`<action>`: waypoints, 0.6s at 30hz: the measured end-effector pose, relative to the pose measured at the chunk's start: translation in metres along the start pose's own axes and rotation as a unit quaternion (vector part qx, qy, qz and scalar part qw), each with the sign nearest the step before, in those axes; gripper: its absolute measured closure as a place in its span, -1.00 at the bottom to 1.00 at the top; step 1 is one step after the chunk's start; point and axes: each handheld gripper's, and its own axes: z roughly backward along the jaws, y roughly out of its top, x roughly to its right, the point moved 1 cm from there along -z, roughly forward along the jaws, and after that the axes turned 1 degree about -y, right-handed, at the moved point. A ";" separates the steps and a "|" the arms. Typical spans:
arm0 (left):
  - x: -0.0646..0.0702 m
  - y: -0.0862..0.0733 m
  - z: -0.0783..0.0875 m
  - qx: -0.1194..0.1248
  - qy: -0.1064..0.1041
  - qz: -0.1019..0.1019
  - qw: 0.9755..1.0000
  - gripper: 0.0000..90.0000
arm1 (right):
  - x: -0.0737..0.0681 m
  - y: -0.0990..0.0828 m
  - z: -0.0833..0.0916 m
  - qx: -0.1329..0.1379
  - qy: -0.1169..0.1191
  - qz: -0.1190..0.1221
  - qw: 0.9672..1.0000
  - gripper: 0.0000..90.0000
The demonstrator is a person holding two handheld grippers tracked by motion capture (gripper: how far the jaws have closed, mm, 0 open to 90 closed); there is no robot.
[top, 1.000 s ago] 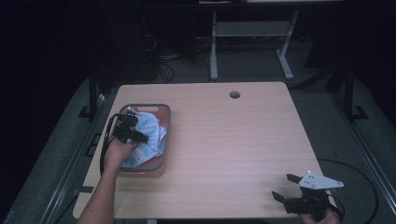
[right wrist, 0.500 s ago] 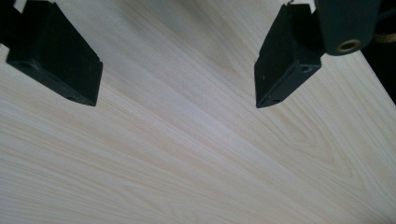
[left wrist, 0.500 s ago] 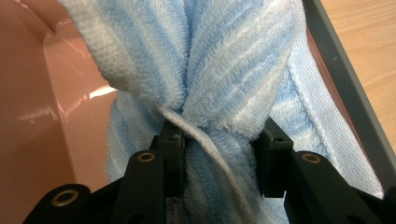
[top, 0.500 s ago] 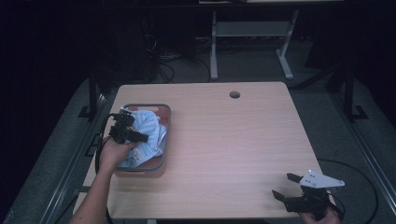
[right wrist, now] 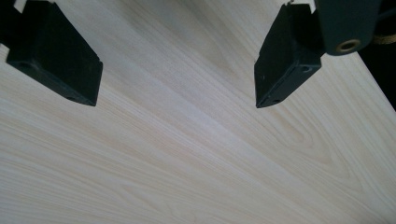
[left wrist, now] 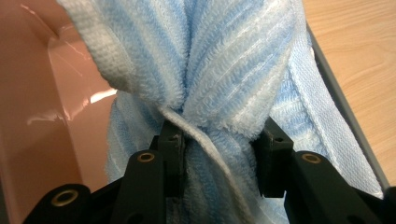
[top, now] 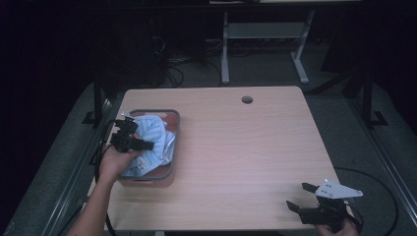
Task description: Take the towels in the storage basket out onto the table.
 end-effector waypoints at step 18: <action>0.000 0.002 0.020 0.022 -0.023 0.001 1.000 0.36 | 0.002 0.001 0.001 0.003 -0.003 -0.002 1.000 -0.67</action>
